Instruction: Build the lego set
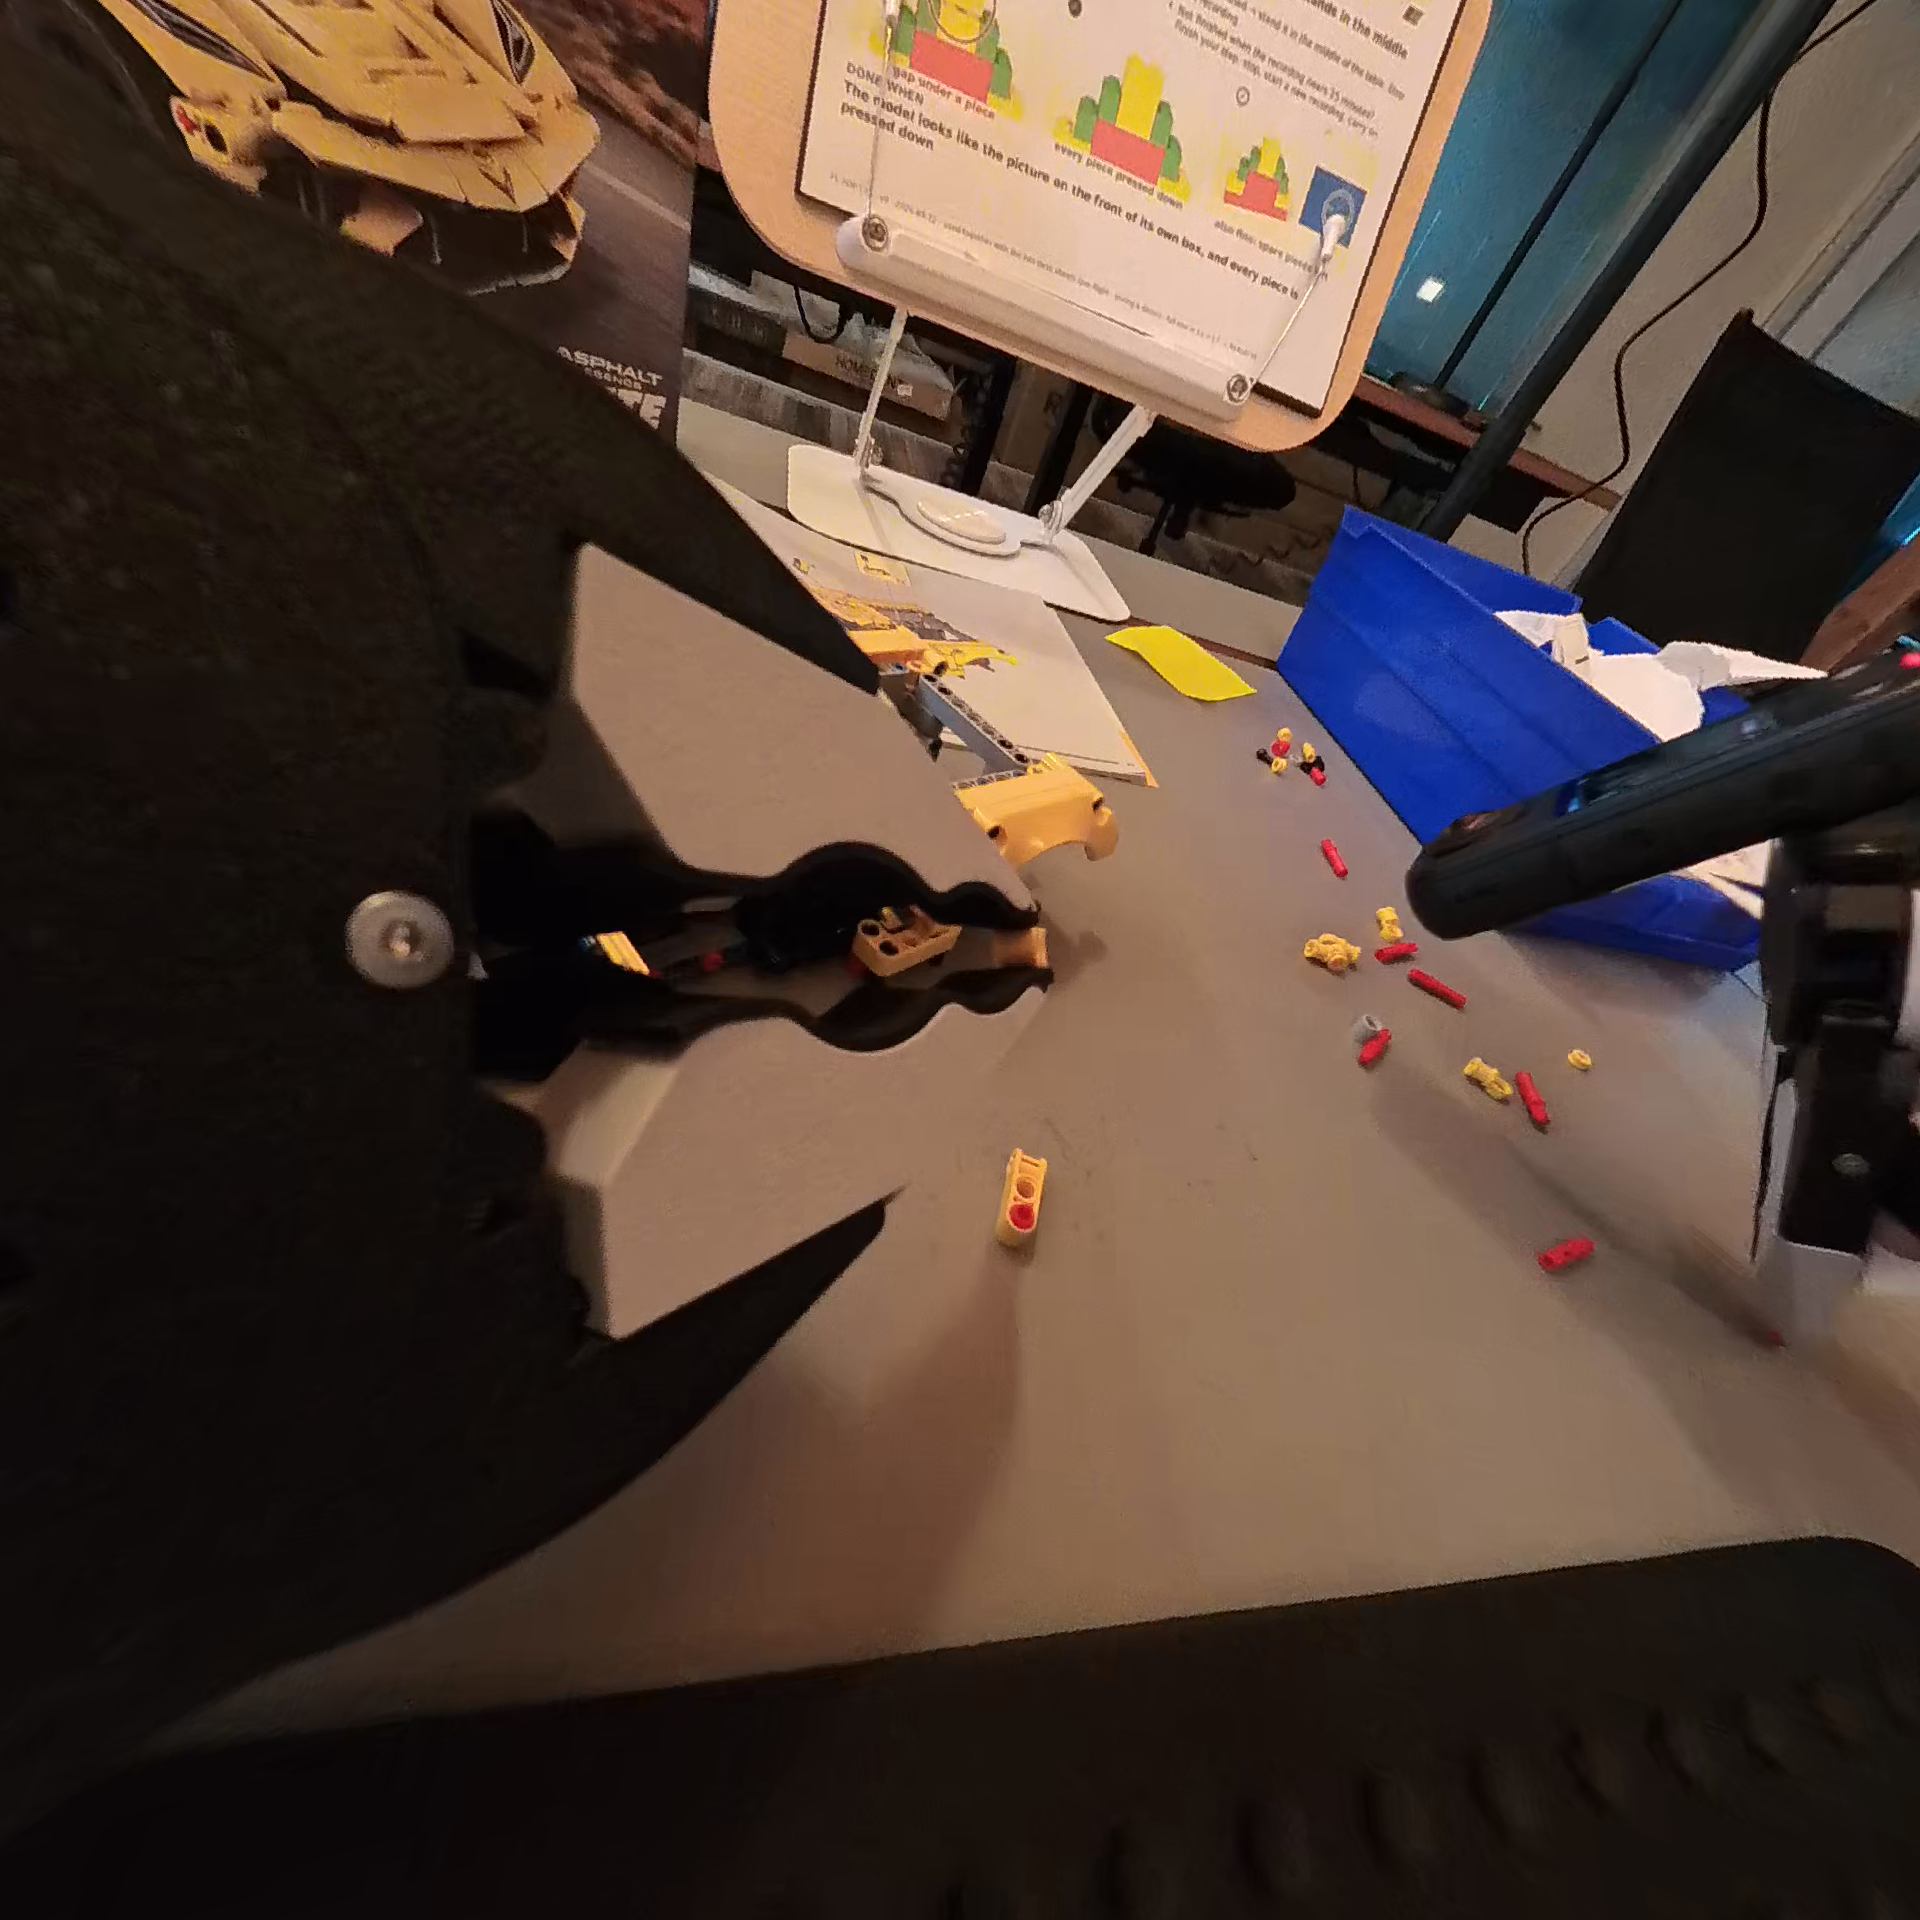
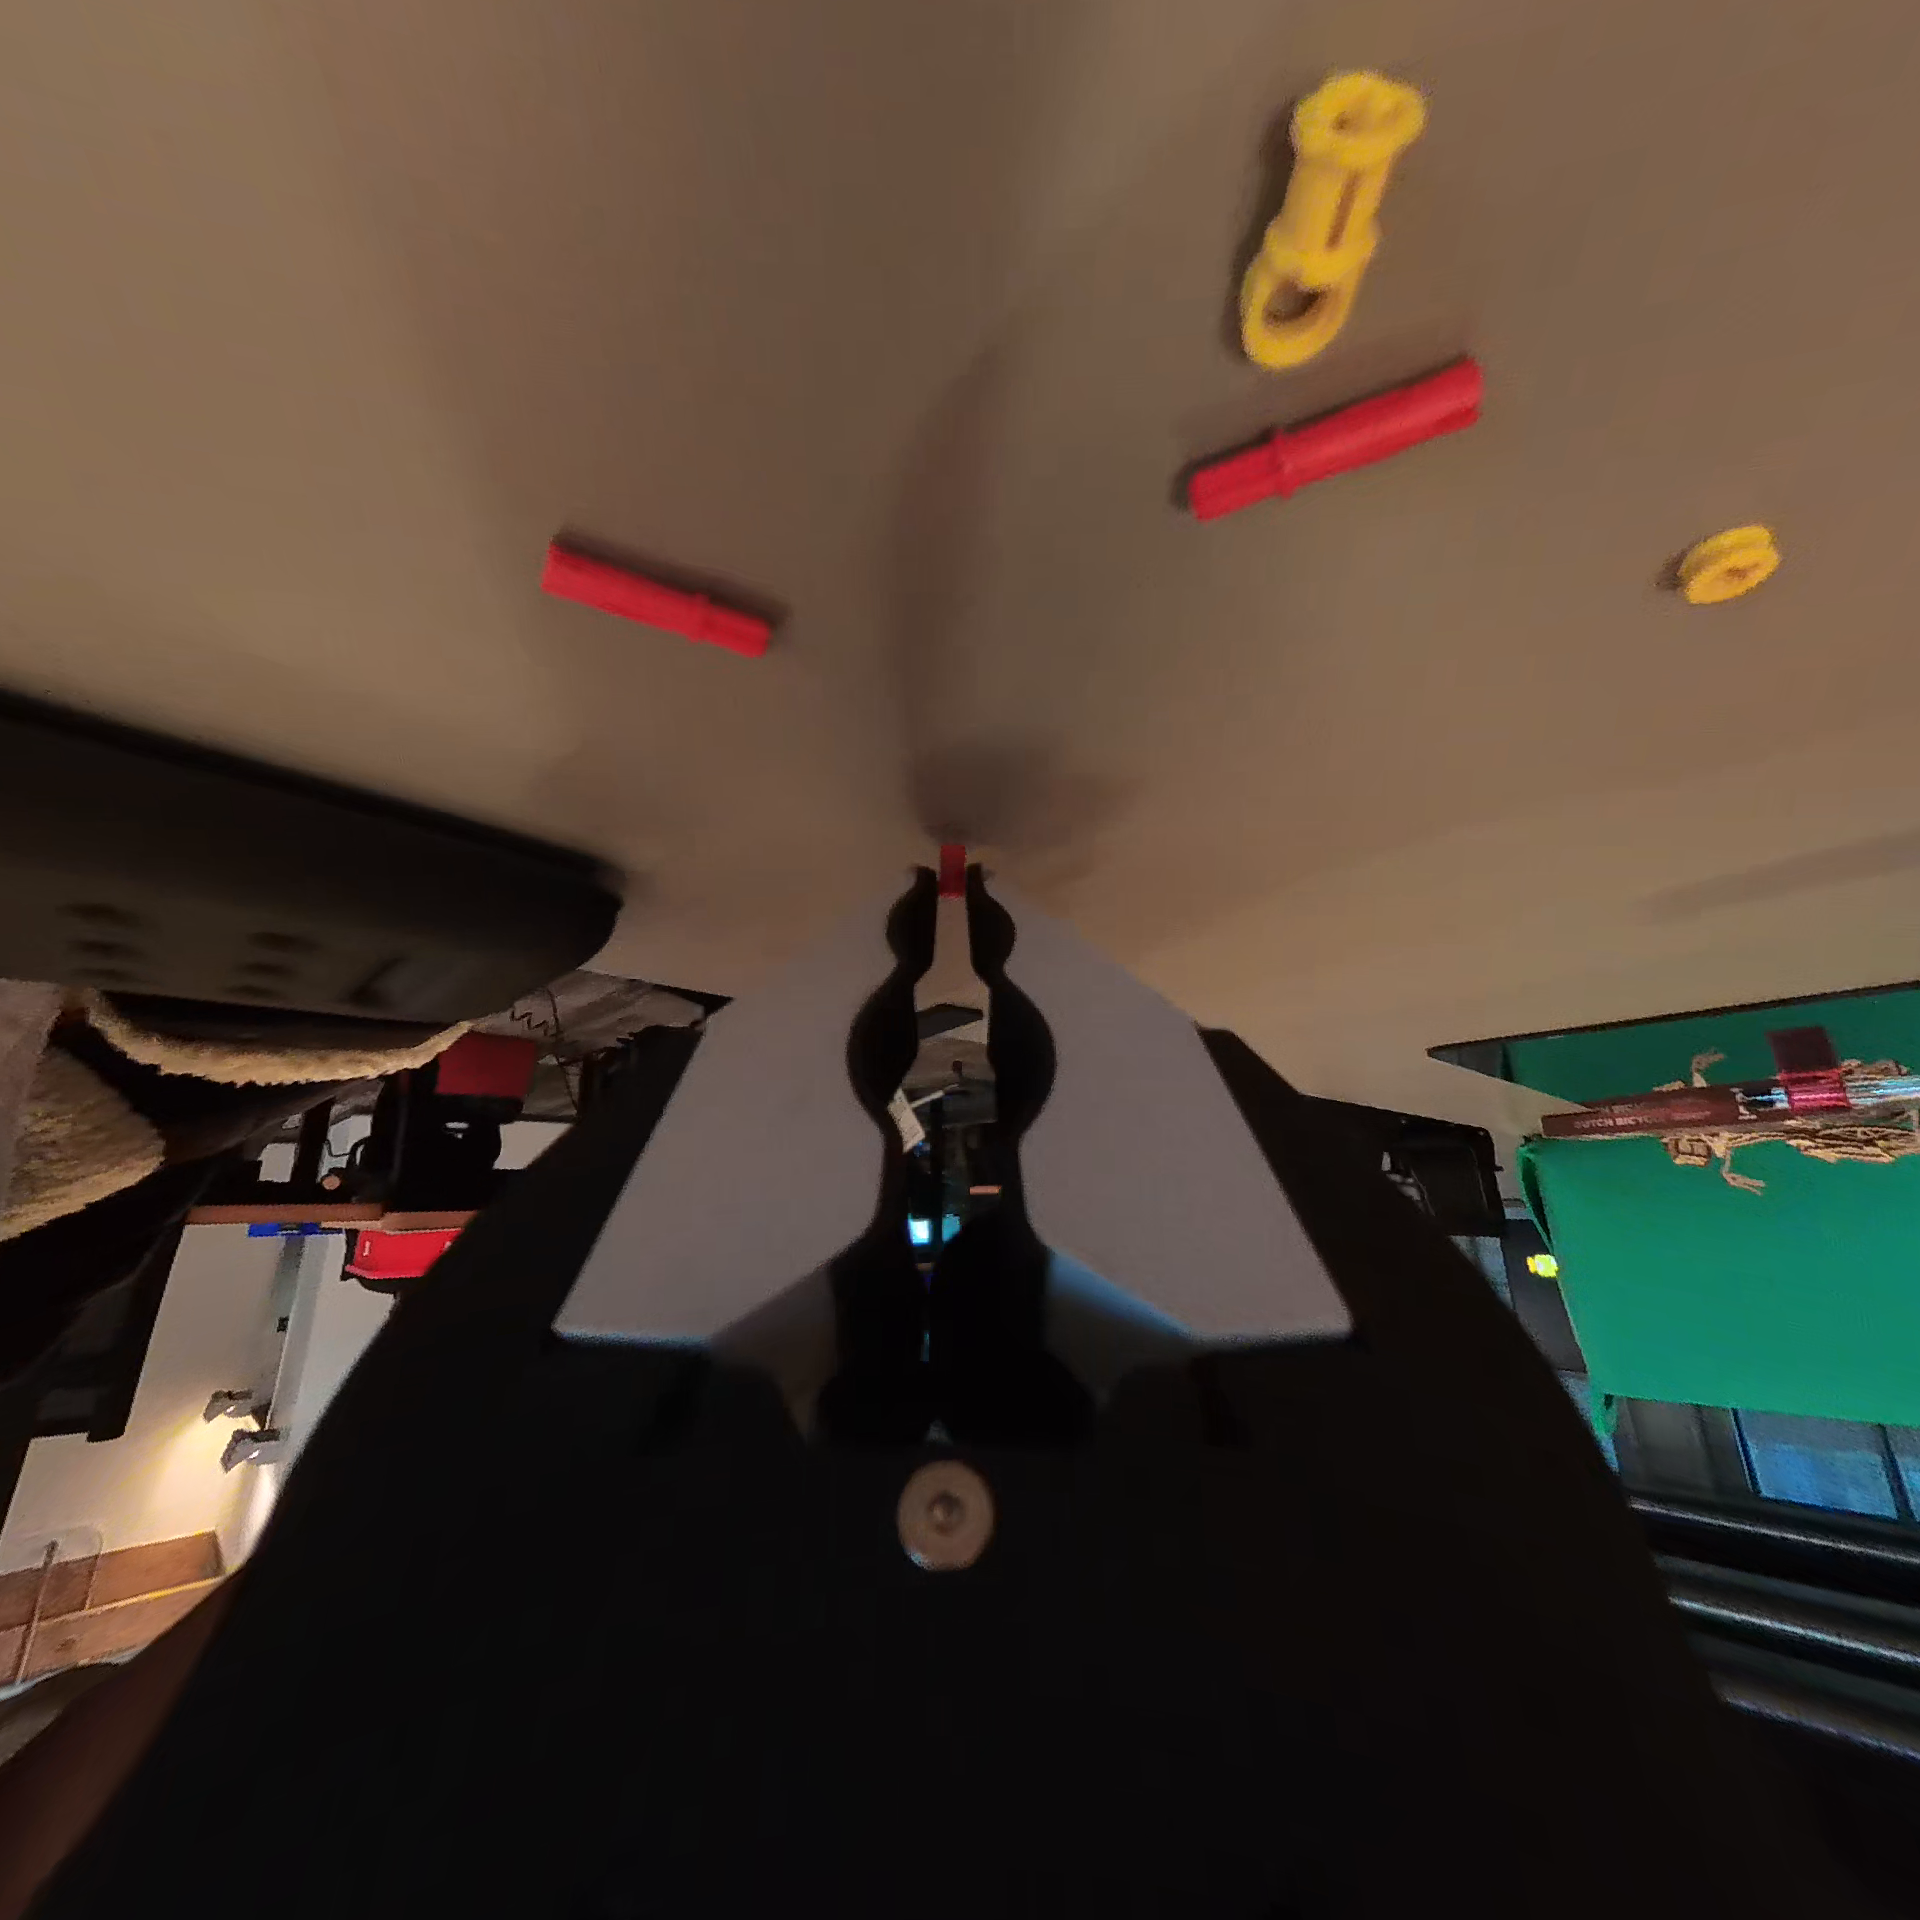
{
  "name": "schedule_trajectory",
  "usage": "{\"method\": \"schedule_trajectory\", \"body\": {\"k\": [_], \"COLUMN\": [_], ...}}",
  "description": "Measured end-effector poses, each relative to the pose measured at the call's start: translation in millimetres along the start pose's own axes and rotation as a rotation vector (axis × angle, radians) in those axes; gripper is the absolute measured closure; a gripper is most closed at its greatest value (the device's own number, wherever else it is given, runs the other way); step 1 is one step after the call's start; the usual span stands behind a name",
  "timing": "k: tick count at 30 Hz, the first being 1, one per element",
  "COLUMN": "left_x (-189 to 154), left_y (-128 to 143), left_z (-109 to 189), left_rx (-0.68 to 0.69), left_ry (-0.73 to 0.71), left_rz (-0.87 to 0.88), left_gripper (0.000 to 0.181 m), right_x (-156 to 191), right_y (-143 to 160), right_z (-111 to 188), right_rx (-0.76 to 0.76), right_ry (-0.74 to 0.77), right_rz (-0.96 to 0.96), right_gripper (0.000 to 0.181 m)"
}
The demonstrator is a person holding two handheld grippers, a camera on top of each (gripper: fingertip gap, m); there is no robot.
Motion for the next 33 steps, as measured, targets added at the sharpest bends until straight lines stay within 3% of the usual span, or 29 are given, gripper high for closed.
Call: {"method": "schedule_trajectory", "body": {"k": [11,15,20,23,26,29,33], "left_x": [-1,-1,-1,-1,-1,-1,10], "left_y": [1,0,1,1,0,-4,-12], "left_z": [-1,-1,0,0,0,1,7], "left_rx": [0.010,0.007,0.008,0.008,0.005,-0.032,-0.149], "left_ry": [0.003,0.003,0.004,0.002,0.004,0.018,0.021], "left_rz": [-0.011,-0.012,-0.011,-0.015,-0.016,0.024,0.194], "left_gripper": [0.175,0.175,0.175,0.175,0.175,0.174,0.175], "right_x": [0,-1,-3,-10,-11,3,54], "right_y": [-8,-5,7,19,33,40,33], "right_z": [0,2,11,19,22,27,66], "right_rx": [-0.007,-0.025,-0.192,-0.435,-0.859,-1.260,-1.775], "right_ry": [0.008,0.030,0.095,0.101,0.069,-0.139,-0.390], "right_rz": [0.023,0.053,0.135,0.139,0.189,0.220,0.320], "right_gripper": [0.171,0.176,0.177,0.177,0.177,0.177,0.177]}}
Point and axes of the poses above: each gripper's, where its closed fingertips meet, z back along the fingers, y out of its underside, x = y × z across the jaws, the point moved 10 cm from there along z, back along the fingers, and after that the axes turned 2 degrees about -z, right-handed, at the moved point
